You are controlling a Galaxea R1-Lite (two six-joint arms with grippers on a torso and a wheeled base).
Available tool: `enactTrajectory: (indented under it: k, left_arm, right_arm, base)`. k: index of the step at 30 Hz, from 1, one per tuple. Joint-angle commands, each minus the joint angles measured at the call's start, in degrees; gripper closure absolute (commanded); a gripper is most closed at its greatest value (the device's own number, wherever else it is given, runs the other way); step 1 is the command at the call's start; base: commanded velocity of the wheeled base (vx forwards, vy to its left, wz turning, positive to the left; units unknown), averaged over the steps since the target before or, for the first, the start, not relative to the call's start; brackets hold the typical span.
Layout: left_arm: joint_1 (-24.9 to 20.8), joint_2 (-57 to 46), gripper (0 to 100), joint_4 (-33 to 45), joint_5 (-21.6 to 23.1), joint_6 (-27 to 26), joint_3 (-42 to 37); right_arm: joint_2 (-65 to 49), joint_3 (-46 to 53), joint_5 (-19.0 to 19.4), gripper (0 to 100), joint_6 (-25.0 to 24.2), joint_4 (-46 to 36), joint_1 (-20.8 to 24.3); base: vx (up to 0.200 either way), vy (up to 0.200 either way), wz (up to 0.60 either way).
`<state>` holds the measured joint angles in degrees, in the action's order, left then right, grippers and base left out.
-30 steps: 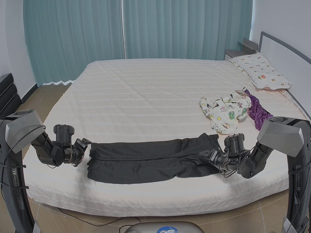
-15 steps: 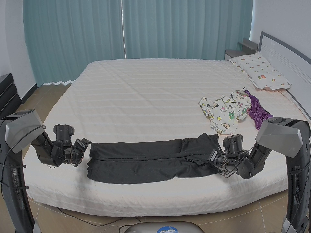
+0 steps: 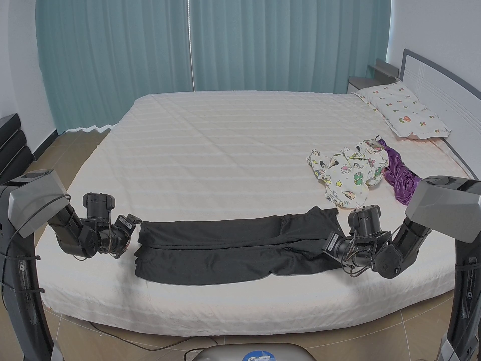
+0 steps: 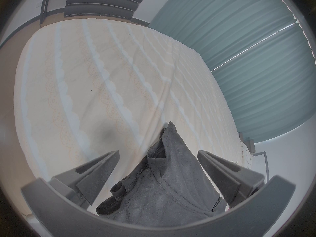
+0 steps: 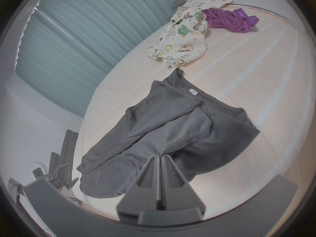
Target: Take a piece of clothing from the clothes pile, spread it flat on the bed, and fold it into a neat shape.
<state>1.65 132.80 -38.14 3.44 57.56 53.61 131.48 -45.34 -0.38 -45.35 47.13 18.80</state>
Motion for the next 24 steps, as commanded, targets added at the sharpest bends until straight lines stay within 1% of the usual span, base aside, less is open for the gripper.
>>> enactTrajectory:
  k: [1,10,15,17,24]
  left_arm:
    - [0.0,0.2,0,0.0,0.0,0.0,0.0]
    - [-0.1,0.2,0,-0.1,0.0,-0.8,0.0]
    - [-0.1,0.3,0,-0.1,0.0,-0.8,0.1]
    - [0.0,0.2,0,-0.1,0.0,-0.7,0.1]
    - [-0.1,0.2,0,-0.1,0.0,-0.7,0.1]
  right_arm:
    - [-3.3,0.3,0.0,100,0.1,-1.7,0.1]
    - [-4.7,0.1,0.0,100,0.0,-1.3,-0.1]
    - [-4.6,-2.8,0.2,100,0.0,-1.7,-0.9]
    - [-4.9,-5.4,0.2,100,0.0,-3.0,-1.4]
    - [-6.8,-5.8,0.3,100,0.1,-5.7,-1.4]
  base:
    - [0.000,0.000,0.00]
    - [0.000,0.000,0.00]
    - [0.000,0.000,0.00]
    - [0.000,0.000,0.00]
    - [0.000,0.000,0.00]
